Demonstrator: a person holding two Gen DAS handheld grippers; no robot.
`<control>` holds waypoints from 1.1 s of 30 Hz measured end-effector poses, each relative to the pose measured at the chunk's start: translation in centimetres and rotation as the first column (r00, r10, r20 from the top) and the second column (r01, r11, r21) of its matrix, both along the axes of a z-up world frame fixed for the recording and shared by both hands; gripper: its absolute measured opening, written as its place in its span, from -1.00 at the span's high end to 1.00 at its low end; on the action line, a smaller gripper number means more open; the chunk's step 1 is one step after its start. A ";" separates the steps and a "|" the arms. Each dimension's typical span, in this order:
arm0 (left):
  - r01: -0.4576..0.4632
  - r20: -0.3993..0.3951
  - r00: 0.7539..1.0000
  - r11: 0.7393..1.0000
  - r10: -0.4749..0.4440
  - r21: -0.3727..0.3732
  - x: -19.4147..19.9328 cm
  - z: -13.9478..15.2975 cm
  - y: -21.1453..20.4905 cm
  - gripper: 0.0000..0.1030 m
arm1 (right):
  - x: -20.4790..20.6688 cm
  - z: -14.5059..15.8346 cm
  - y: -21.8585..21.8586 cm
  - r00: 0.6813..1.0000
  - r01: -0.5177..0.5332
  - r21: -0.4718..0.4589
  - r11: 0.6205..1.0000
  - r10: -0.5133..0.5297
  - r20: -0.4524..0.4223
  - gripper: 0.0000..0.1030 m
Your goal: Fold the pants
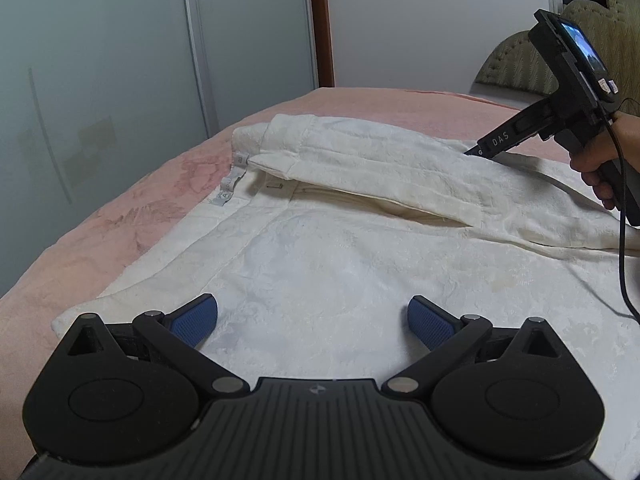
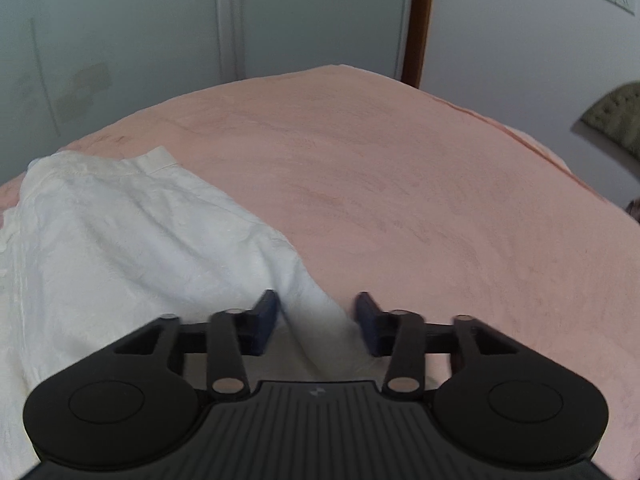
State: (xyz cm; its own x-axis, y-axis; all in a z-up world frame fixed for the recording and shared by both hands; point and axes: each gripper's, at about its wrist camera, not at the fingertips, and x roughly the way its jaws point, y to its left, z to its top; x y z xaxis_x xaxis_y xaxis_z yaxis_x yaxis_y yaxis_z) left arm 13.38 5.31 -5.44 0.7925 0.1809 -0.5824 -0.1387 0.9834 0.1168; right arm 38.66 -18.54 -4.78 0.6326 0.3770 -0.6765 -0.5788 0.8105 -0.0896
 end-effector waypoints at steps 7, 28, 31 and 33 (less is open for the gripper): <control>-0.021 0.044 0.999 0.993 0.027 -0.118 -0.6 0.7 2.1 -0.98 | -7.2 2.2 2.2 0.967 -0.026 -0.152 0.988 0.063 0.246 0.68; 0.026 0.110 0.993 0.806 0.049 -0.592 -4.1 3.3 9.2 -0.98 | -30.0 -1.4 0.1 0.925 -0.243 -0.145 0.959 0.274 0.262 0.82; 0.019 0.079 0.996 0.726 0.049 -0.688 -3.4 2.1 10.4 -0.98 | -31.4 -1.3 -0.1 0.921 -0.212 -0.188 0.959 0.261 0.290 0.81; 0.027 0.079 0.996 0.726 0.038 -0.688 -3.3 1.6 10.6 -0.98 | -32.5 -1.2 -0.9 0.915 -0.201 -0.223 0.954 0.264 0.305 0.81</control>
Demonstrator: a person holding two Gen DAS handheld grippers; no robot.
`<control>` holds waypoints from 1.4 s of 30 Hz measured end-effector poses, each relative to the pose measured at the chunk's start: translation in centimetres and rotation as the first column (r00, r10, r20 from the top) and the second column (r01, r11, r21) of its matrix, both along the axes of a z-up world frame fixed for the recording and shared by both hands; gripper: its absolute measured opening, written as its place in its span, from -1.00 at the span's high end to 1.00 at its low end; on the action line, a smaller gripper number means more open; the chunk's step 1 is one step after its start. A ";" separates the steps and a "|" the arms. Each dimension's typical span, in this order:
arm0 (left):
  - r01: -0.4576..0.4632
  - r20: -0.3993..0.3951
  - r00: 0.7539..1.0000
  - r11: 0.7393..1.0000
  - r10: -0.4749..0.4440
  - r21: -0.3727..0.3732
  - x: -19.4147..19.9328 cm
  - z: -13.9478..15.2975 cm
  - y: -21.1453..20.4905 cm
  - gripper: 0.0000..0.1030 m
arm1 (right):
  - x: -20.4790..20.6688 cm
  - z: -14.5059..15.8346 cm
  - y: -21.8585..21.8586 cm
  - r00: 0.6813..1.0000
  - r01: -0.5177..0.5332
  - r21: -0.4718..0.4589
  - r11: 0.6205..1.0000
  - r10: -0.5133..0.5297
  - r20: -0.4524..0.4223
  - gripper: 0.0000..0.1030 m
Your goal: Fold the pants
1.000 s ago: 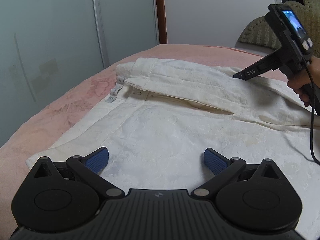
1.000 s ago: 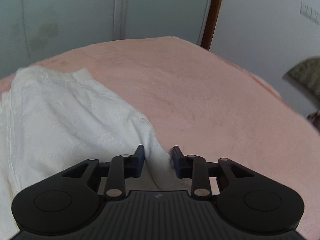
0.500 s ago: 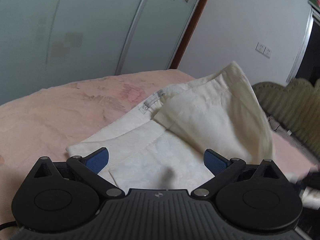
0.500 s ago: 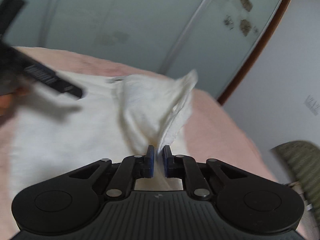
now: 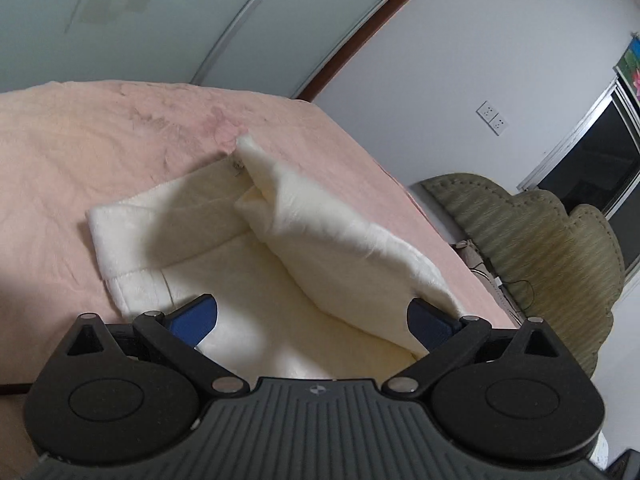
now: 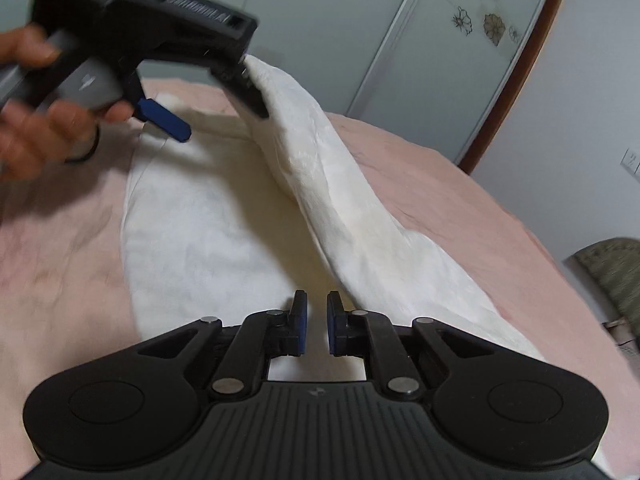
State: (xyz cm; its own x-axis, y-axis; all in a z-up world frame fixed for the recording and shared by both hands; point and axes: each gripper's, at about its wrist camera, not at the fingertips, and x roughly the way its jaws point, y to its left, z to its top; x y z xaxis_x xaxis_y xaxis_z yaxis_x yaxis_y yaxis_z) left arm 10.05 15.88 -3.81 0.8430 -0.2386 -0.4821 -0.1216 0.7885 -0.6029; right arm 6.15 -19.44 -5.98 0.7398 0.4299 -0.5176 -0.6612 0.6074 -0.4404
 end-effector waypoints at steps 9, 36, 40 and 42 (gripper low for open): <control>0.139 0.018 0.990 0.983 -0.143 0.118 -1.9 -0.3 -1.5 -0.98 | -1.0 -0.2 -3.9 0.966 0.239 -0.016 0.971 -0.237 0.105 0.00; 0.061 0.039 0.997 0.997 -0.059 -0.052 -0.4 -1.1 0.9 0.26 | 0.8 -4.1 -1.9 0.793 0.484 -0.143 0.863 -0.363 0.488 -0.42; 0.054 0.052 0.997 0.998 -0.052 -0.042 -0.8 -1.0 0.9 0.35 | 1.5 -4.6 -2.7 0.785 0.532 -0.194 0.824 -0.394 0.479 0.34; 0.053 0.043 0.998 0.997 -0.051 -0.051 -0.7 -1.1 0.8 0.21 | 1.6 -4.6 -2.8 0.809 0.506 -0.182 0.843 -0.392 0.438 0.52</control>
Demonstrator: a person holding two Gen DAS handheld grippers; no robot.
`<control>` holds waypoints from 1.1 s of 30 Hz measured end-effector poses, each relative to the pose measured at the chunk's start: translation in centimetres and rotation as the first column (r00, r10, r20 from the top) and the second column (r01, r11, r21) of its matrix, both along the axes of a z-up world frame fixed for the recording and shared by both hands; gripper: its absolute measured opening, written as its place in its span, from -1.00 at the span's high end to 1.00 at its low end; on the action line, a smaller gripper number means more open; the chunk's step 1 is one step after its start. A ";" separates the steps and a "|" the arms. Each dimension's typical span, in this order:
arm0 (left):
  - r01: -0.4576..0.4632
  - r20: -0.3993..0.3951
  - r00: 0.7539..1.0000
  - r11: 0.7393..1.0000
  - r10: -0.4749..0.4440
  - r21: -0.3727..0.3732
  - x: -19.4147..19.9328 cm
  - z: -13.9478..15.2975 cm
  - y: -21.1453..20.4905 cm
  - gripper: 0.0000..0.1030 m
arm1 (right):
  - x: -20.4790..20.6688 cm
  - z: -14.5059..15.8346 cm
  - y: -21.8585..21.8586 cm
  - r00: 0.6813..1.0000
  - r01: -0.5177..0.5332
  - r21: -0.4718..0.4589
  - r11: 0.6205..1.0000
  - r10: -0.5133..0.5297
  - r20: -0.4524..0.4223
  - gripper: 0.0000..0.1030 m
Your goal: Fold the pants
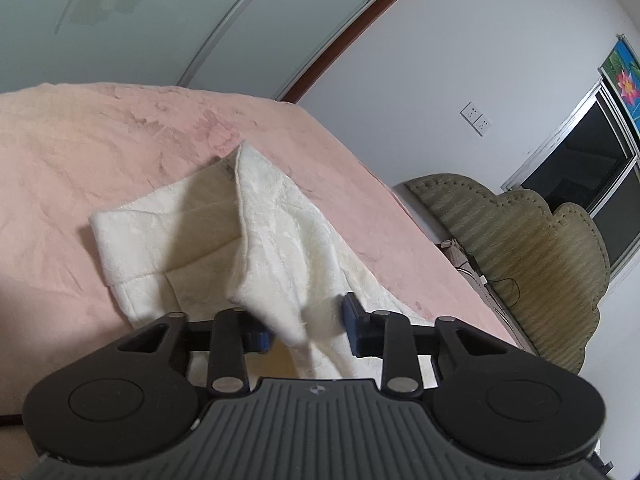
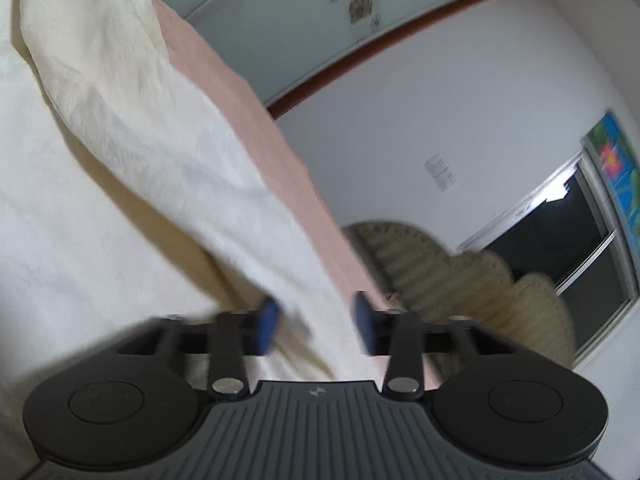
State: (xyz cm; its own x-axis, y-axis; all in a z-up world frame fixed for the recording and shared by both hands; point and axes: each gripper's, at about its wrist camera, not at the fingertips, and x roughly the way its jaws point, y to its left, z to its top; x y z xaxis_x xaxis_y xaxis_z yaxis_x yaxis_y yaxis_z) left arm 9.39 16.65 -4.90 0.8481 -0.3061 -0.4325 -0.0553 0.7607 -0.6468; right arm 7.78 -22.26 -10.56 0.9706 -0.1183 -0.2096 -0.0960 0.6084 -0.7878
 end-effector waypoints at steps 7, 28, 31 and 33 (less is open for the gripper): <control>0.016 -0.008 1.000 0.999 -0.016 0.029 0.4 0.3 -0.4 0.79 | -0.8 -0.6 0.1 0.998 -0.038 0.003 0.999 0.038 -0.059 0.90; -0.047 0.013 0.999 0.980 0.046 0.191 -0.3 2.2 2.7 0.80 | -10.9 1.1 0.3 0.954 -0.193 0.105 0.976 0.211 -0.211 0.90; -0.051 0.015 0.999 0.974 0.049 0.219 -0.5 2.2 2.7 0.80 | -11.7 1.2 0.3 0.941 -0.212 0.117 0.970 0.234 -0.243 0.90; -0.052 0.010 0.999 0.973 0.051 0.223 -0.5 2.2 2.8 0.80 | -12.4 1.2 0.4 0.934 -0.222 0.122 0.967 0.247 -0.258 0.90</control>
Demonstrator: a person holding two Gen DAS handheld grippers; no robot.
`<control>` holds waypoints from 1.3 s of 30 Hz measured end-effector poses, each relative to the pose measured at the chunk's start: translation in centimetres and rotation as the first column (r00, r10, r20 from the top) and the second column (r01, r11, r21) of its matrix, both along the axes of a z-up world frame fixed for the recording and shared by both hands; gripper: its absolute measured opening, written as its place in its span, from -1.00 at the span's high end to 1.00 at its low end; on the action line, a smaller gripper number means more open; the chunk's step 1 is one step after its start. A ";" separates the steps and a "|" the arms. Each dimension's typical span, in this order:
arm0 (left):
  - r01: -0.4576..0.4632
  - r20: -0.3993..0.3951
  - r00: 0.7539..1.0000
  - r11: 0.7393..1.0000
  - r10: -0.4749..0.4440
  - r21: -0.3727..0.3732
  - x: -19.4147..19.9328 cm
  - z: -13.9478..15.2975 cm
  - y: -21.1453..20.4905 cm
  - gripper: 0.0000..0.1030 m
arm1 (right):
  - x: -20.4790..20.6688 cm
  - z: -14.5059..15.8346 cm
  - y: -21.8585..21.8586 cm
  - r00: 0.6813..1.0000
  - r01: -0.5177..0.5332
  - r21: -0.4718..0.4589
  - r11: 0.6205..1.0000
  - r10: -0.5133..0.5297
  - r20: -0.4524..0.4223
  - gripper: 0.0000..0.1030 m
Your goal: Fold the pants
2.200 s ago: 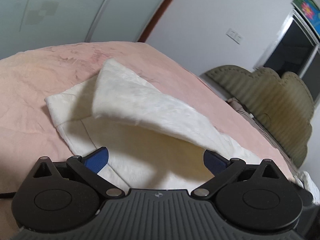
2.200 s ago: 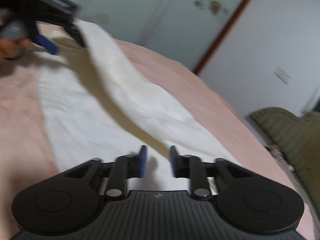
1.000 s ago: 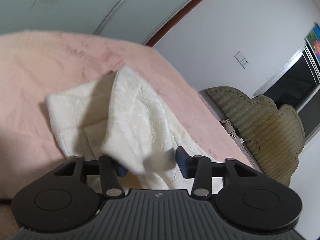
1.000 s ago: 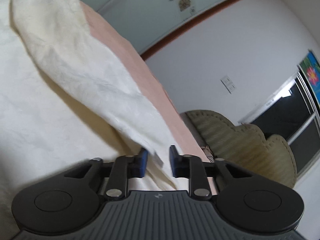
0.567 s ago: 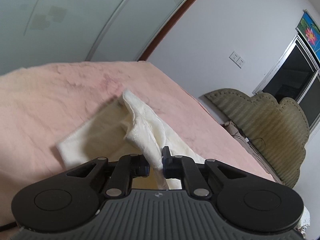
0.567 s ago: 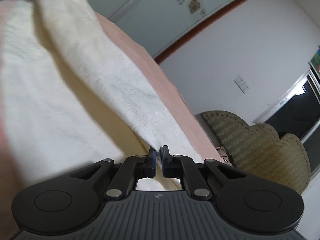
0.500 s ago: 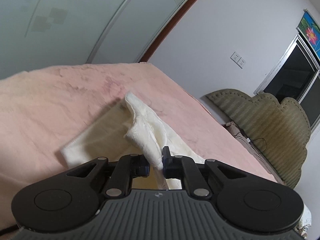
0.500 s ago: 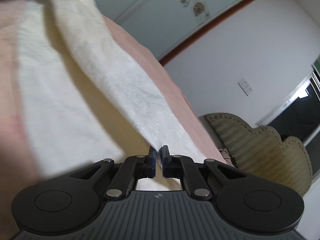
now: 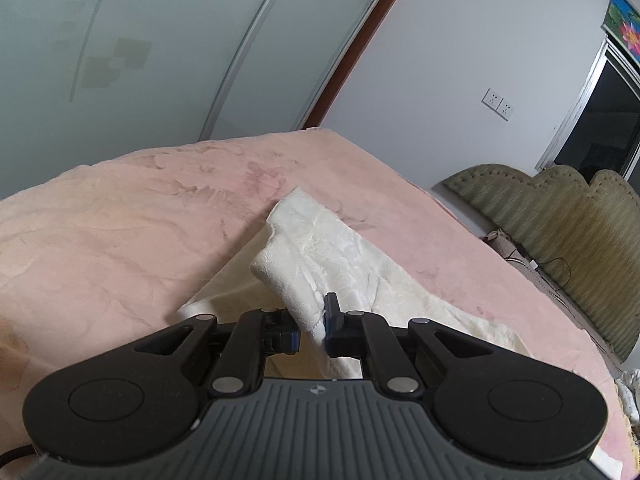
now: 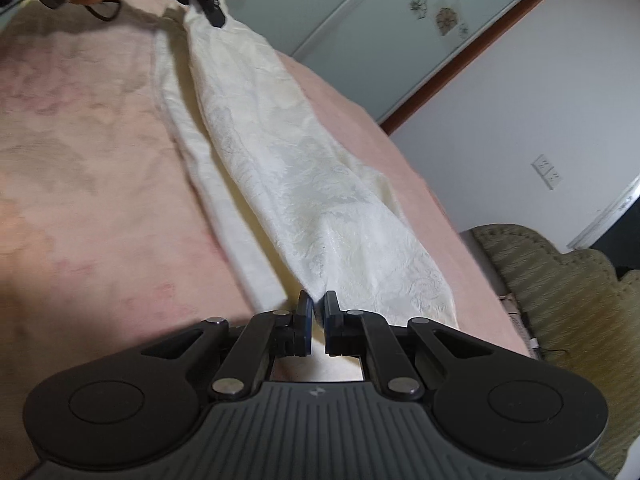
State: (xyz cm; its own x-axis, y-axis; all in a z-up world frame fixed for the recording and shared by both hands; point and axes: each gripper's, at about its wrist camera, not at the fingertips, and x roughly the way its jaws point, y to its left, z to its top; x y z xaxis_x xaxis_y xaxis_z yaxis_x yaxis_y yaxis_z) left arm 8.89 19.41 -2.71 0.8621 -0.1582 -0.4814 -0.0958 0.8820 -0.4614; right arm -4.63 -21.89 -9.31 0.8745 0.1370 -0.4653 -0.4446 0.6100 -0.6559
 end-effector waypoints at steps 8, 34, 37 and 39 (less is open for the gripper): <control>-0.014 -0.015 1.000 1.000 0.014 0.014 0.0 -0.1 0.4 0.80 | -0.8 1.0 -0.3 0.998 -0.032 0.033 0.999 0.034 -0.050 0.90; 0.384 0.014 0.915 0.879 -0.404 0.281 -0.9 2.4 -16.4 -0.33 | 0.7 3.5 -18.1 0.843 0.538 0.442 0.718 -0.455 -0.287 0.43; 0.465 -0.033 0.877 0.831 -0.479 0.305 0.0 0.7 -19.6 -0.33 | -0.4 2.2 -20.7 0.795 0.606 0.450 0.656 -0.503 -0.339 0.42; 0.476 -0.024 0.868 0.816 -0.496 0.327 0.6 0.1 -20.9 -0.33 | -1.0 2.9 -21.7 0.783 0.620 0.506 0.600 -0.514 -0.350 0.42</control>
State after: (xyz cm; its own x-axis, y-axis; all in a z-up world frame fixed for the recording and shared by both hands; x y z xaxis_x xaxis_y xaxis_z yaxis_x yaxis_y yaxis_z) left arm 9.44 -1.50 -2.65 0.7413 -0.4149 -0.5275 0.4024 0.9039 -0.1454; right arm -5.65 -43.59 -6.38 0.7932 -0.0815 -0.6035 0.0624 0.9967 -0.0526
